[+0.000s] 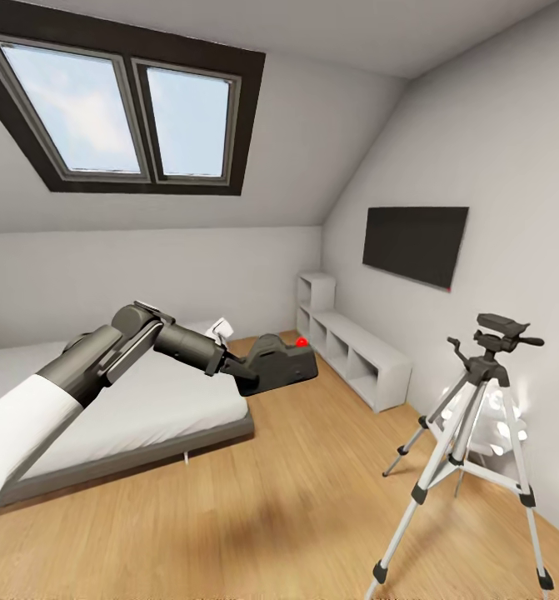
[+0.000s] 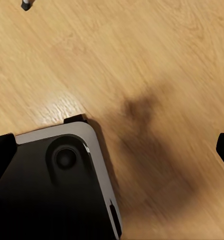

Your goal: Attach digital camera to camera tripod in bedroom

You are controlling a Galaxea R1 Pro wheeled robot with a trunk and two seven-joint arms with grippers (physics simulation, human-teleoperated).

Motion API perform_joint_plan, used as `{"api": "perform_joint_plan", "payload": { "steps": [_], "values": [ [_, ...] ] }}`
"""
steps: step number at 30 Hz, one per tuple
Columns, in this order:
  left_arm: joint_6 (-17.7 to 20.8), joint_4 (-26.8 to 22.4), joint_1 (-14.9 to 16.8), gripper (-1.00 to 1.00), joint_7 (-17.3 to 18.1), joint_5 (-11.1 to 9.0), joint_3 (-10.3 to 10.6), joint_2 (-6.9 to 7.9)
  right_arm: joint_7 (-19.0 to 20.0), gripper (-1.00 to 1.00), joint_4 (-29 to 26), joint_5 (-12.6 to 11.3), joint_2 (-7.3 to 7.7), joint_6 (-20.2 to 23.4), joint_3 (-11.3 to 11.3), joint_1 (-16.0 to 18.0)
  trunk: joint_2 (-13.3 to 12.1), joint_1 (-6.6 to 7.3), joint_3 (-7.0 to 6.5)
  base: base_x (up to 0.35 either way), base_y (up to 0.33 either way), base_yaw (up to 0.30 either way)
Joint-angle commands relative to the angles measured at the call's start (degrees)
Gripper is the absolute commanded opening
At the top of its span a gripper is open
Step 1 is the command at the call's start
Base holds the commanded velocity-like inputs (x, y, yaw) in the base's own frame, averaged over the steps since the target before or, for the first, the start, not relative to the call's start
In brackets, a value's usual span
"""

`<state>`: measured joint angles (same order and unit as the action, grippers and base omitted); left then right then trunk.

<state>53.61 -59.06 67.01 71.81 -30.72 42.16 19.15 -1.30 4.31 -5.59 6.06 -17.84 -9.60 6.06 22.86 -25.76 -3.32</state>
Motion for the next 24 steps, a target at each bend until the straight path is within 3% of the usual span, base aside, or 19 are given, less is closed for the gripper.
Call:
{"api": "perform_joint_plan", "payload": {
  "steps": [1, 24],
  "values": [
    [0.4, 0.0, 0.1, -1.0, 0.0, -0.4, 0.2, 0.04, 0.2, 1.0, 0.3, -0.6, 0.01, -0.4, 0.0, 0.1, 0.1, -0.02, 0.12, 0.0, 0.0, 0.0],
    [0.3, 0.0, 0.1, -1.0, 0.1, -0.4, 0.2, 0.1, 0.2, 1.0, 0.3, -0.6, -0.06, -0.4, 0.0, 0.1, 0.1, -0.02, 2.28, 0.0, 0.0, 0.0]
  ]
}}
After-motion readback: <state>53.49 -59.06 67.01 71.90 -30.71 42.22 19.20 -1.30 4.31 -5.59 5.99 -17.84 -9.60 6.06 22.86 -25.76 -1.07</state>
